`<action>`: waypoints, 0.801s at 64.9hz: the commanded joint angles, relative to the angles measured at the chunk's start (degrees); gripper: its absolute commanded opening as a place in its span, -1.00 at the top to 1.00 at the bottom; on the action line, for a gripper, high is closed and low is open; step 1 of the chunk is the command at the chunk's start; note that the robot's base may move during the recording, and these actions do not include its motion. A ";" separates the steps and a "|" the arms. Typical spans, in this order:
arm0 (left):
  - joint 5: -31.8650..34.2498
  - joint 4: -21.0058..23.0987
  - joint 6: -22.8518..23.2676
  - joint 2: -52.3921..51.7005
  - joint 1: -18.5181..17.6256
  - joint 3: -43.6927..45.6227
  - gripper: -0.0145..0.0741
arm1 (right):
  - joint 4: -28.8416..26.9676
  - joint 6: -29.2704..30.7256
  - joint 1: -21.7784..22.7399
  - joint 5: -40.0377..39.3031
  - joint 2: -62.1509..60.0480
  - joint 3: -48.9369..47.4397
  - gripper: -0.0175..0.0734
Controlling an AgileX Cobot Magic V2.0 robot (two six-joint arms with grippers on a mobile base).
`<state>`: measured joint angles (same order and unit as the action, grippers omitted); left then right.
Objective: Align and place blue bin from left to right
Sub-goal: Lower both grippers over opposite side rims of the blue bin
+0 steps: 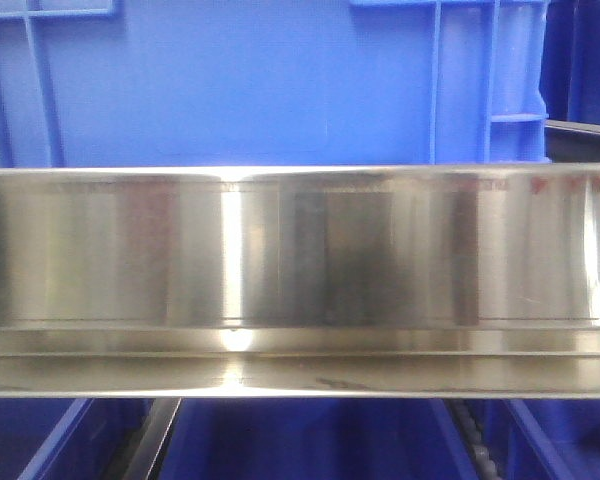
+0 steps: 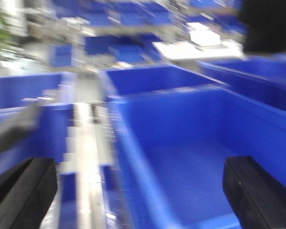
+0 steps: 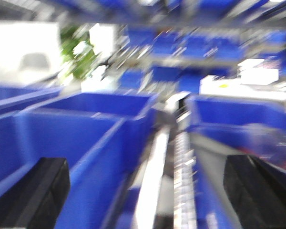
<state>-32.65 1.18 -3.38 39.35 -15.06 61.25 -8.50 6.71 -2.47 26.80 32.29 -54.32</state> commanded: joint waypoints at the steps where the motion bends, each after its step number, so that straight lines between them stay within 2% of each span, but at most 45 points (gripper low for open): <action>1: -1.70 -1.18 -0.21 4.94 -4.99 3.97 -0.71 | -1.98 2.93 -2.97 3.29 7.21 -5.51 -0.62; 8: -4.97 -1.18 1.41 11.74 -8.13 9.46 -0.71 | -1.98 2.93 -5.77 8.20 14.50 -12.18 -0.62; 13: -8.93 -1.18 5.51 17.10 -7.96 14.51 -0.71 | -1.98 2.93 -7.10 12.95 19.93 -17.19 -0.62; 27: -21.09 -1.18 8.49 31.38 -3.65 30.31 -0.67 | -1.46 1.11 -7.41 29.78 34.02 -34.19 -0.62; 40: -35.98 -1.18 8.49 43.09 1.64 44.71 -0.67 | 7.72 -8.26 -7.41 40.45 45.04 -47.38 -0.62; 45: -37.31 -1.18 8.49 46.73 2.51 48.03 -0.67 | 9.87 -10.71 -7.41 43.16 47.88 -51.01 -0.62; 52: -37.31 -1.18 8.49 50.82 2.68 51.90 -0.67 | 9.98 -11.31 -7.87 43.16 52.50 -55.37 -0.62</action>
<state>-69.60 -0.31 4.74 87.71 -12.58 110.54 0.00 -3.48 -9.84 69.60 82.22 -106.52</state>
